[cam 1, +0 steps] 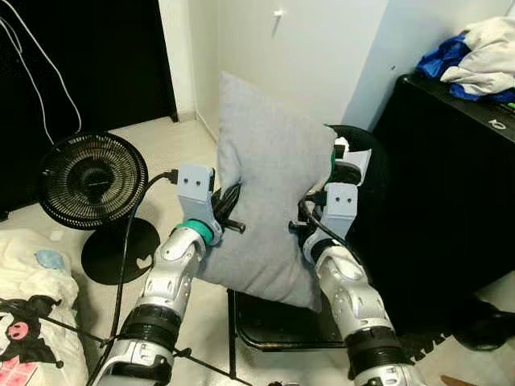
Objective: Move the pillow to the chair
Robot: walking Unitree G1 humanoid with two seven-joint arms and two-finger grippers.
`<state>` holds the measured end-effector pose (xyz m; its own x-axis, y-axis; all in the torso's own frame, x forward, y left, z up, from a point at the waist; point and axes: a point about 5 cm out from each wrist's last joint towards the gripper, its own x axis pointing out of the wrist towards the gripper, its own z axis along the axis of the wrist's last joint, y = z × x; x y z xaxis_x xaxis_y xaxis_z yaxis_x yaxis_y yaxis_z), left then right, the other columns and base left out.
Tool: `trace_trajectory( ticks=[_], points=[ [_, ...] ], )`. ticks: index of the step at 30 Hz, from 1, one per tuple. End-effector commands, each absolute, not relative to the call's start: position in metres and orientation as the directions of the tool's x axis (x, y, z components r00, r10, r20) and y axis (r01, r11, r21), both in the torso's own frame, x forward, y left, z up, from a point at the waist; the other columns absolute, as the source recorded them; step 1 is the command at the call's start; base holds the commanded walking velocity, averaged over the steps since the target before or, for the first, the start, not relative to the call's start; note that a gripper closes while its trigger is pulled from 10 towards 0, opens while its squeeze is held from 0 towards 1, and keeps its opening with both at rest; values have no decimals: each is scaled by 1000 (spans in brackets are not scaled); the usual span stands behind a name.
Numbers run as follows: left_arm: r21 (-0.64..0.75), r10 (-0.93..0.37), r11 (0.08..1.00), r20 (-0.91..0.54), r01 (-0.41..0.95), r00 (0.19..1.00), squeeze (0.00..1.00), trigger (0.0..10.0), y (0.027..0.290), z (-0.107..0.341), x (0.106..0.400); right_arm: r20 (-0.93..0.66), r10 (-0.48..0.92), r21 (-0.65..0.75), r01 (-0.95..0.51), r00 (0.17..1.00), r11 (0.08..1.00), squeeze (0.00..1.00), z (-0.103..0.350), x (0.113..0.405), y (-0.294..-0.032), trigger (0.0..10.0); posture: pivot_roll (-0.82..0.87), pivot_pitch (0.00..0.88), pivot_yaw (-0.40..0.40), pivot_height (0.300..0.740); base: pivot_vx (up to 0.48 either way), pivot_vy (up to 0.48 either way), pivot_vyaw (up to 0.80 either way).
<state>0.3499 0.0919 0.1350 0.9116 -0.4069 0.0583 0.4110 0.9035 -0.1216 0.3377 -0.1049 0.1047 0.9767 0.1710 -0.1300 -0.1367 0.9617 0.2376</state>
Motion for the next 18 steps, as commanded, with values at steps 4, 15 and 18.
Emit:
trace_trajectory(
  ticks=[4,15,18],
  points=[
    [-116,-479,867,77,485,874,0,10000,73,136,345,-124,220,231,-187,968,955,0,106,335,-93,10000,-58,0,39,740,0,-352,0],
    [-125,-474,869,65,478,878,0,10000,73,130,340,-141,221,235,-184,965,954,0,102,331,-93,10000,-59,0,29,740,0,-351,0],
    [-124,-472,870,64,476,879,0,10000,73,130,339,-141,223,234,-186,965,954,0,103,331,-92,10000,-62,0,27,740,0,-352,0]
  ],
)
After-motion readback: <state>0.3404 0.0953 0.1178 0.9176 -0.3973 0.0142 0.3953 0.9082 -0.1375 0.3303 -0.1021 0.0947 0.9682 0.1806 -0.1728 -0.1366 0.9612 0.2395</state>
